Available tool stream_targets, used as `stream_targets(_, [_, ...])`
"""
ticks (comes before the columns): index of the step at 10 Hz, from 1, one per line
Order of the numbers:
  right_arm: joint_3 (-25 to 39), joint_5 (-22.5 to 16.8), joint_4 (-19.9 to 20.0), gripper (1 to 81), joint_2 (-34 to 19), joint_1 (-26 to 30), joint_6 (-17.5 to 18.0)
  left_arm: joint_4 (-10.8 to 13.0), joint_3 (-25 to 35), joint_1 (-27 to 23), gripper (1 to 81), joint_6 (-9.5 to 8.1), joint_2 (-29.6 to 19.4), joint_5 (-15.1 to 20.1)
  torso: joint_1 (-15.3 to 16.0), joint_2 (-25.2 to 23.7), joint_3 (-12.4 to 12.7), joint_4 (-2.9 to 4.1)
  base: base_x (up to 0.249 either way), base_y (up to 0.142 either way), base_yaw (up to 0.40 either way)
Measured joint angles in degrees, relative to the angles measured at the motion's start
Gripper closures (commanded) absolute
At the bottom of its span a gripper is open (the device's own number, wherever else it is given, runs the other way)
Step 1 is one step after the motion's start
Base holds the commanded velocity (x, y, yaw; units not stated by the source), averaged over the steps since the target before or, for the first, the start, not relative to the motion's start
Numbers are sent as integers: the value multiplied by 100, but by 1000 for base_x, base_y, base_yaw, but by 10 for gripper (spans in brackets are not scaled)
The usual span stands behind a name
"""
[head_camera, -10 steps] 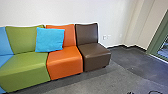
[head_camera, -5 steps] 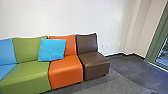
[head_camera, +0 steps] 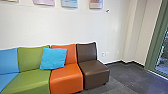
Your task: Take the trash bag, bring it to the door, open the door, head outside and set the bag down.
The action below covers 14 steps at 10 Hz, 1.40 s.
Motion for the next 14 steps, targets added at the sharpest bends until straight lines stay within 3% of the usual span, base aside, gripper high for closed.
stream_targets(3, [-188,18,-2,10,34,-254,-6,-190,870,-60,811,0,-825,6,-376,573,579,0,0,0,0])
stream_targets(6, [-278,22,0,10,172,-533,-26,-286,1130,56,811,17,-1276,22,-750,1137,1143,0,0,0,0])
stream_targets(9, [-422,127,-4,10,254,-878,-30,-315,1380,234,811,152,-1271,56,-1049,1596,1309,0,0,0,0])
stream_targets(11, [-461,254,-17,10,384,-1169,-48,-311,1469,345,811,336,-1379,-7,-1312,2000,1316,0,0,0,0])
stream_targets(14, [-585,538,-135,10,540,-1731,-48,-312,1469,866,811,767,-1426,-101,-1690,2586,1316,0,0,0,0])
